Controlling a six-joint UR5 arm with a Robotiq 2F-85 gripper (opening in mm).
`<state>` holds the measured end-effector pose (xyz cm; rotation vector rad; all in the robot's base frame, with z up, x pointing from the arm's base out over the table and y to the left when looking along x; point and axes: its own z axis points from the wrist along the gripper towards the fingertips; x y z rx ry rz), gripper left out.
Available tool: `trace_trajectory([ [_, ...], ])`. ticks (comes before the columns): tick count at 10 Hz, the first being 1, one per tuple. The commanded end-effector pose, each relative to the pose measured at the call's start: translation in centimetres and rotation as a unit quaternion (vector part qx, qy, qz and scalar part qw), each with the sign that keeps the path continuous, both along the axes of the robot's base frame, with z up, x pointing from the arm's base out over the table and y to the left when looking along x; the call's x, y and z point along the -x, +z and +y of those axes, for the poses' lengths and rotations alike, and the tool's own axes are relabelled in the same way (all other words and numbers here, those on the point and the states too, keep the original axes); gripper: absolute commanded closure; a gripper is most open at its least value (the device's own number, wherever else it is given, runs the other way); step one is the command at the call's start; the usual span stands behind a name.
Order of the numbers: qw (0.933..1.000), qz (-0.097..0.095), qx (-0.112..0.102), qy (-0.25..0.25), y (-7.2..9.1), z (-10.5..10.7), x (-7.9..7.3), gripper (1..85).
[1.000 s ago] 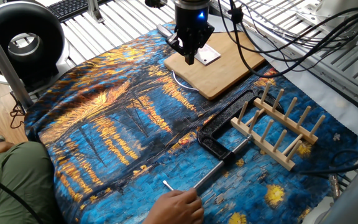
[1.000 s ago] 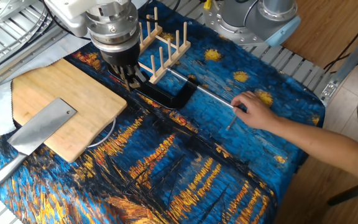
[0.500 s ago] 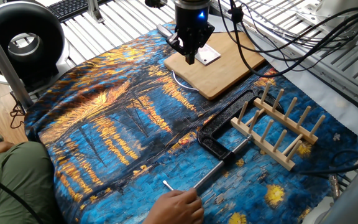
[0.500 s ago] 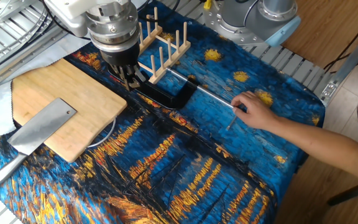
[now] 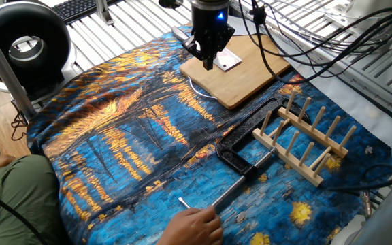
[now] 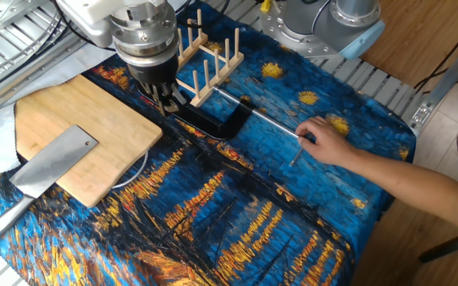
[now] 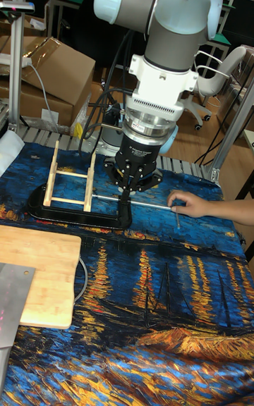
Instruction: Put the knife on the knife rack
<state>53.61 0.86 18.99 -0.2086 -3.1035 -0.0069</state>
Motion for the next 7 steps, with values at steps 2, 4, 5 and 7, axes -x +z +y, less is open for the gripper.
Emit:
trace_trajectory([
  [2,0.9996,-0.025,-0.011,-0.009,0.23,0.70,-1.37,84.7],
  [4,0.9995,-0.029,-0.009,-0.007,0.18,0.58,-1.63,84.7],
  [5,0.9994,-0.030,-0.013,-0.011,0.13,0.73,-1.65,84.7],
  [7,0.9989,-0.029,-0.026,-0.028,-0.02,1.33,-1.55,84.7],
])
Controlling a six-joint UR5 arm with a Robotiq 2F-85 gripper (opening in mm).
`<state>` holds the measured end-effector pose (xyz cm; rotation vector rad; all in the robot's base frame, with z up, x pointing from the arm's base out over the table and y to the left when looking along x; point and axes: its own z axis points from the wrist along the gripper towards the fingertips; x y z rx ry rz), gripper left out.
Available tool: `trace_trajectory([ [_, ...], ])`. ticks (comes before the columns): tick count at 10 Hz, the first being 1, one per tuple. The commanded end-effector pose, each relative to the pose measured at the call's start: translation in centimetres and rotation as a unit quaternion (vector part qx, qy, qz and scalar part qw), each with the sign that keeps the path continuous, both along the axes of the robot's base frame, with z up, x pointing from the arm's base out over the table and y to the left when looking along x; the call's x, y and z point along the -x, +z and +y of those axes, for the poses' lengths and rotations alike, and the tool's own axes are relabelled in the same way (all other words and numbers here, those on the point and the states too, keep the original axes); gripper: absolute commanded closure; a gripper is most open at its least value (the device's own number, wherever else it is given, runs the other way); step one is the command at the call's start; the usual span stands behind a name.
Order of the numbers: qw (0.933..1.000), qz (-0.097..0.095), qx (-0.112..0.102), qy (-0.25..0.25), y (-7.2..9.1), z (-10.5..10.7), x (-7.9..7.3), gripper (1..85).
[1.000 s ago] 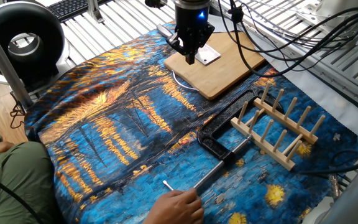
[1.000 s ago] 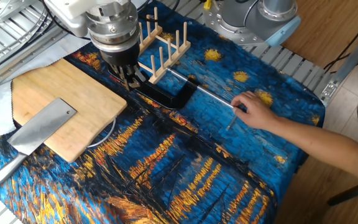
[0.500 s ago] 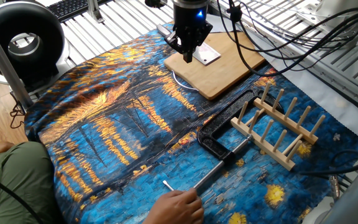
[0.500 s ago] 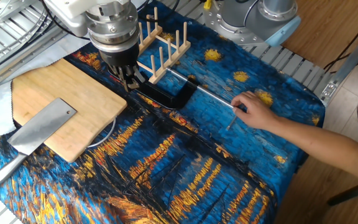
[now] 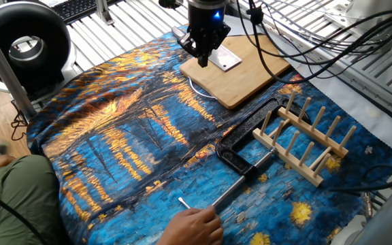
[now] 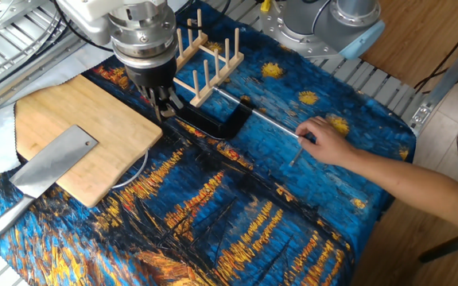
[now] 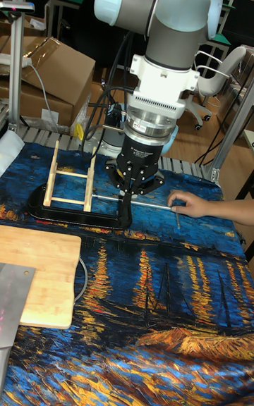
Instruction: Put the knife on the knife rack
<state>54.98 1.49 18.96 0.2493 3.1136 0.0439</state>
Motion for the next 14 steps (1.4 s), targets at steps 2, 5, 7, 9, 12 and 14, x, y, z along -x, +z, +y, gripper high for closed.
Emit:
trace_trajectory([
  [2,0.9994,-0.003,-0.025,-0.025,0.0,1.1,-0.1,84.7],
  [5,0.9999,-0.003,-0.005,-0.013,0.0,0.4,-0.2,84.7],
  [7,0.9999,0.001,0.011,-0.005,0.2,0.1,-0.3,84.7],
  [9,0.9999,0.003,0.016,-0.003,0.3,0.0,-0.3,84.7],
  [12,0.9998,0.003,0.020,0.000,0.3,-0.2,-0.3,84.7],
  [14,0.9998,0.002,0.021,0.004,0.3,-0.3,-0.3,84.7],
])
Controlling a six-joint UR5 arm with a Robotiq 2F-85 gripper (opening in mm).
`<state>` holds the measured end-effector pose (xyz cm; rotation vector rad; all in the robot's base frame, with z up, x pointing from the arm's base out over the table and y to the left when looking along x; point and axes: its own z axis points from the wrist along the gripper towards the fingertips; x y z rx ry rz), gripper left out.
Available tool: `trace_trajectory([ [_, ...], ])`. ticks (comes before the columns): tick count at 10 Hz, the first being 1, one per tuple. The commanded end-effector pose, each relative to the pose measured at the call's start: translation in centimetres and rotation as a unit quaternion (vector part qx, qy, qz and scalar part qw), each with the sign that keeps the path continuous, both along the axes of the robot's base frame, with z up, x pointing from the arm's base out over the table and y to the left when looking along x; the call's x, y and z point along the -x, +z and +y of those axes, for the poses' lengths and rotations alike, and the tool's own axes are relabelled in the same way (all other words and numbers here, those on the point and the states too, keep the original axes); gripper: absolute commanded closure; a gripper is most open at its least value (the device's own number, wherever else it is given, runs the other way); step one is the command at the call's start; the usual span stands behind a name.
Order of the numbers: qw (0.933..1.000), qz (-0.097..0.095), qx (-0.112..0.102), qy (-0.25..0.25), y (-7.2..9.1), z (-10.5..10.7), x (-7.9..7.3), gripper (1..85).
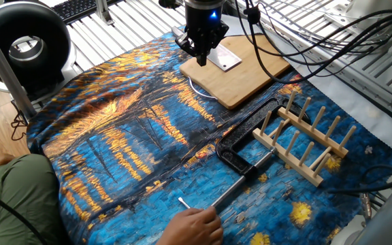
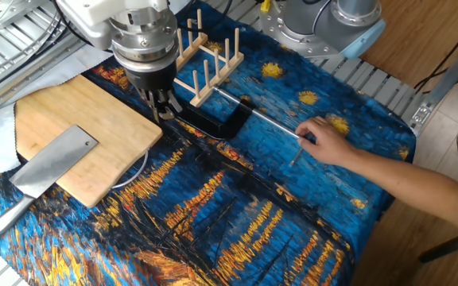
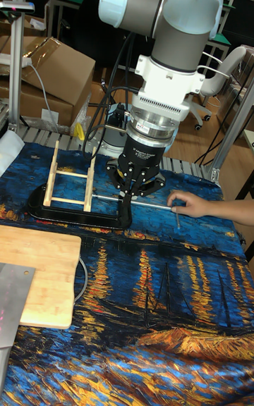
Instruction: Put the knife on the knife rack
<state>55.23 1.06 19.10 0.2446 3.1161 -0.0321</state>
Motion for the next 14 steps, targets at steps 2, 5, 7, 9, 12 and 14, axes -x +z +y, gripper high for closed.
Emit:
trace_trajectory([
  [2,1.0000,-0.001,-0.001,0.004,0.12,0.04,-0.07,84.7],
  [5,1.0000,-0.002,-0.001,0.003,0.10,0.01,-0.09,84.7],
  [7,1.0000,-0.002,-0.002,0.003,0.09,0.02,-0.08,84.7],
  [9,1.0000,-0.002,0.000,0.005,0.09,-0.08,-0.07,84.7],
  [12,1.0000,-0.002,0.003,0.007,0.08,-0.24,-0.07,84.7],
  [14,1.0000,-0.002,-0.003,0.005,-0.06,-0.18,0.04,84.7],
])
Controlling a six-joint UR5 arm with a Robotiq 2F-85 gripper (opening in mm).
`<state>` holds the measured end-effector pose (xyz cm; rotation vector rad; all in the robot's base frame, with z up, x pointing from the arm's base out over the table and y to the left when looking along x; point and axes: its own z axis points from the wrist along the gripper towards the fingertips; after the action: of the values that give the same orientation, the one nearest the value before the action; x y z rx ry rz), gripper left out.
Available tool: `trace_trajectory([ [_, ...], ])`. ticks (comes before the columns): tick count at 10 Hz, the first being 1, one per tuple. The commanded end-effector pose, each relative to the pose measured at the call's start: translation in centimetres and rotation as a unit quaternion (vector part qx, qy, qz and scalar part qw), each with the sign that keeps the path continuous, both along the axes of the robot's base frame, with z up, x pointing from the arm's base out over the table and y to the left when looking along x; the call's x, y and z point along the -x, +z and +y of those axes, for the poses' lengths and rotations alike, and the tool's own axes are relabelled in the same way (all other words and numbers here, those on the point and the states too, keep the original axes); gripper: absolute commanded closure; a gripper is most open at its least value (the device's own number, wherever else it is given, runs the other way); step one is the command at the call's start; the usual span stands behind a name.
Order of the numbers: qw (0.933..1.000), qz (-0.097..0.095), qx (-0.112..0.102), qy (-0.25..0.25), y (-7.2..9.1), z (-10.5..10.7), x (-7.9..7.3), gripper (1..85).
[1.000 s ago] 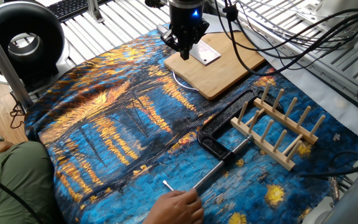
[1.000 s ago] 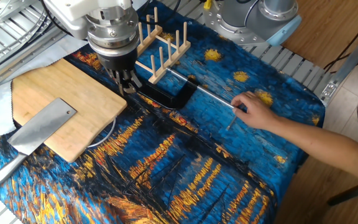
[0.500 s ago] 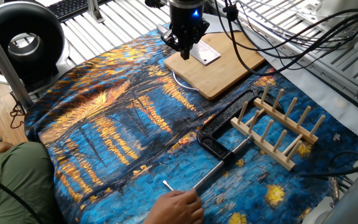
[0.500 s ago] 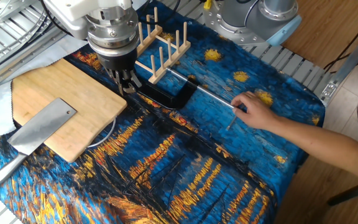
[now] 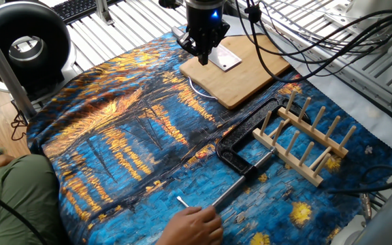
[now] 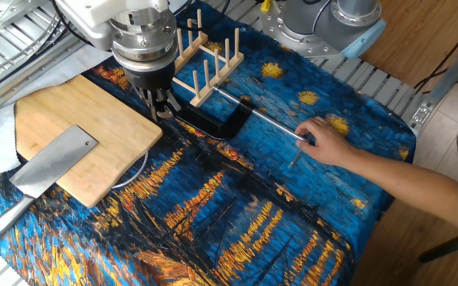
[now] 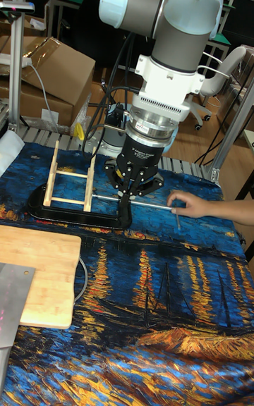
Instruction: Put the knife on the knife rack
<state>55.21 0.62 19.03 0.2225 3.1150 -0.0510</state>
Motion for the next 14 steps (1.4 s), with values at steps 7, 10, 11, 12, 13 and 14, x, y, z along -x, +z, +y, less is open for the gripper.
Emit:
trace_trajectory([
  [7,0.9999,-0.003,-0.016,-0.003,-0.02,0.51,0.05,84.7],
  [10,0.9999,-0.003,-0.014,-0.002,0.03,0.48,0.02,84.7],
  [11,0.9999,-0.003,-0.016,-0.002,-0.04,0.45,0.05,84.7],
  [12,0.9997,-0.007,-0.021,-0.002,-0.15,0.51,0.00,84.7],
  [13,0.9997,-0.007,-0.022,-0.002,-0.12,0.60,-0.03,84.7],
  [14,0.9997,-0.006,-0.021,-0.004,-0.06,0.68,-0.08,84.7],
])
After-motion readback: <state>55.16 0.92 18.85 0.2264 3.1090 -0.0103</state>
